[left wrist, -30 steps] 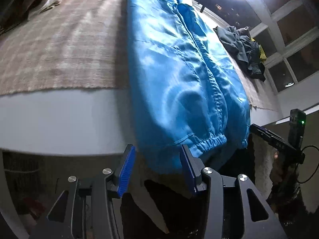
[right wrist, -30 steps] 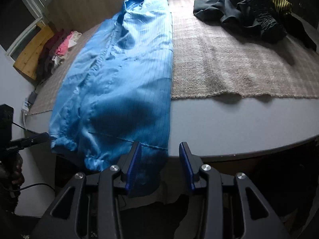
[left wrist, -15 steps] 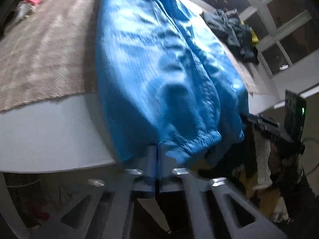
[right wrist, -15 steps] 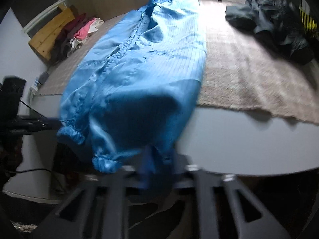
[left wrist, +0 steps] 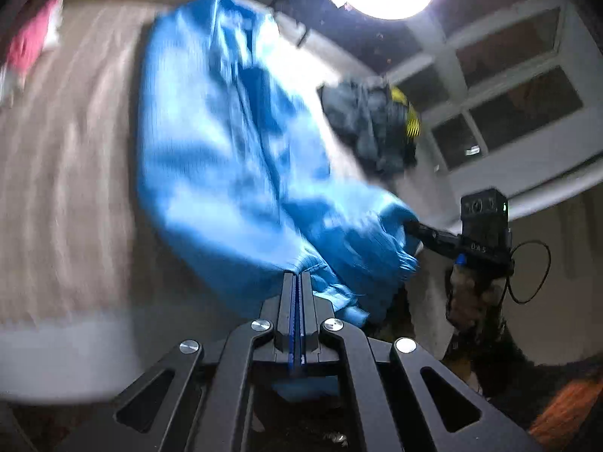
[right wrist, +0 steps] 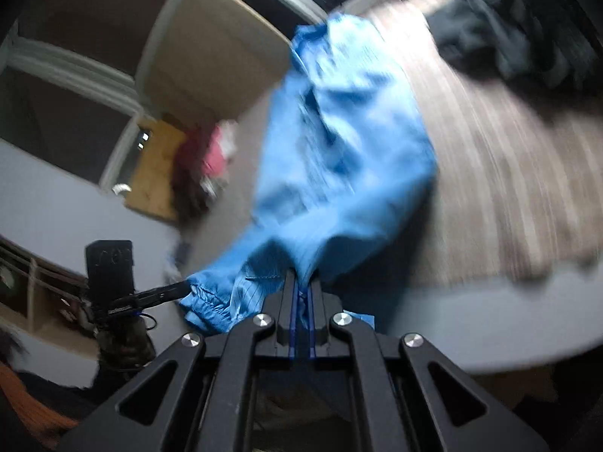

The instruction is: Fold clothes

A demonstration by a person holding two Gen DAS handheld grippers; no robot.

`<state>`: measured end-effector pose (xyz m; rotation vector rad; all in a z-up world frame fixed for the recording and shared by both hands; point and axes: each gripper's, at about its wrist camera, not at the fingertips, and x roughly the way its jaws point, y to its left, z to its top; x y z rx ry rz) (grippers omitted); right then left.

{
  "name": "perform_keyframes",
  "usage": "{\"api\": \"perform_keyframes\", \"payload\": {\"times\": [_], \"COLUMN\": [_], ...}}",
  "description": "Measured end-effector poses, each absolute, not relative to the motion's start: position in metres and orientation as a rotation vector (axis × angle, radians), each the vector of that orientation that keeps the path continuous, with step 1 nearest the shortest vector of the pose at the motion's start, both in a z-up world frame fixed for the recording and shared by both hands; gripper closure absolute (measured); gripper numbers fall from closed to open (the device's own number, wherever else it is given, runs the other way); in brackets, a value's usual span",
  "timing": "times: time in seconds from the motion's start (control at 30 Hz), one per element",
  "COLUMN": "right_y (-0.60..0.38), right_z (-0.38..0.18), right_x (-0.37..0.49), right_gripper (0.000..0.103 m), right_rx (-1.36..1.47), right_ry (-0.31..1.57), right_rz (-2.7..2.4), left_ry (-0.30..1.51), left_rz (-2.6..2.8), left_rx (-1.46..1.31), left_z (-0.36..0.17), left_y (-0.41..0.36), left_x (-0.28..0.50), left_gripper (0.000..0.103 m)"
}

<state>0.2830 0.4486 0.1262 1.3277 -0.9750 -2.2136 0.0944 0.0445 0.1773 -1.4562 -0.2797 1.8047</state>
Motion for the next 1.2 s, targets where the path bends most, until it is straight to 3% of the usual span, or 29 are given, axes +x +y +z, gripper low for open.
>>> {"api": "perform_keyframes", "payload": {"times": [0.1,0.17,0.2,0.23,0.33,0.37,0.43,0.57,0.83,0.9,0.93,1.0,1.13,1.2], "right_y": [0.458,0.461,0.464,0.468,0.490,0.495,0.492,0.477,0.448,0.444,0.442,0.440,0.449,0.461], "right_z": [0.144,0.136,0.129,0.123,0.123,0.128,0.127,0.115,0.066,0.060,0.058,0.060,0.082,0.094], "right_x": [0.196,0.115,0.080,0.047,0.016,0.016,0.026,0.052,0.046,0.041,0.040,0.042,0.056,0.066], "right_gripper": [0.099,0.091,0.089,0.086,0.081,0.074,0.070,0.067,0.067,0.067,0.068,0.099,0.100,0.100], "right_rx": [1.354,1.504,1.584,1.654,1.601,1.565,1.554,1.553,1.544,1.531,1.515,1.508,1.469,1.458], "right_ry": [-0.993,-0.860,-0.785,-0.720,-0.777,-0.760,-0.637,-0.386,-0.309,-0.315,-0.317,-0.296,-0.364,-0.408], "right_rz": [-2.159,-2.201,-2.236,-2.262,-2.234,-2.250,-2.288,-2.331,-2.310,-2.322,-2.322,-2.341,-2.357,-2.362], "left_ry": [-0.303,-0.100,0.007,0.006,-0.025,-0.040,-0.070,-0.046,-0.038,-0.047,-0.030,-0.008,0.008,0.021], "left_rz": [1.831,2.046,2.148,2.151,2.171,2.179,2.195,2.150,2.064,2.061,2.051,2.024,2.014,2.024], "left_rx": [-1.413,-1.476,-1.502,-1.562,-1.591,-1.577,-1.547,-1.574,-1.594,-1.562,-1.555,-1.541,-1.441,-1.426], "left_z": [0.207,0.189,0.179,0.167,0.158,0.159,0.163,0.147,0.109,0.108,0.107,0.108,0.137,0.134], "left_y": [0.050,0.070,0.081,0.082,0.074,0.070,0.060,0.059,0.081,0.086,0.090,0.097,0.102,0.106], "left_x": [0.041,-0.023,-0.054,-0.075,-0.090,-0.087,-0.081,-0.054,-0.065,-0.075,-0.077,-0.080,-0.072,-0.077], "left_gripper": [0.098,0.077,0.072,0.074,0.075,0.072,0.062,0.061,0.062,0.066,0.081,0.097,0.100,0.095]}}
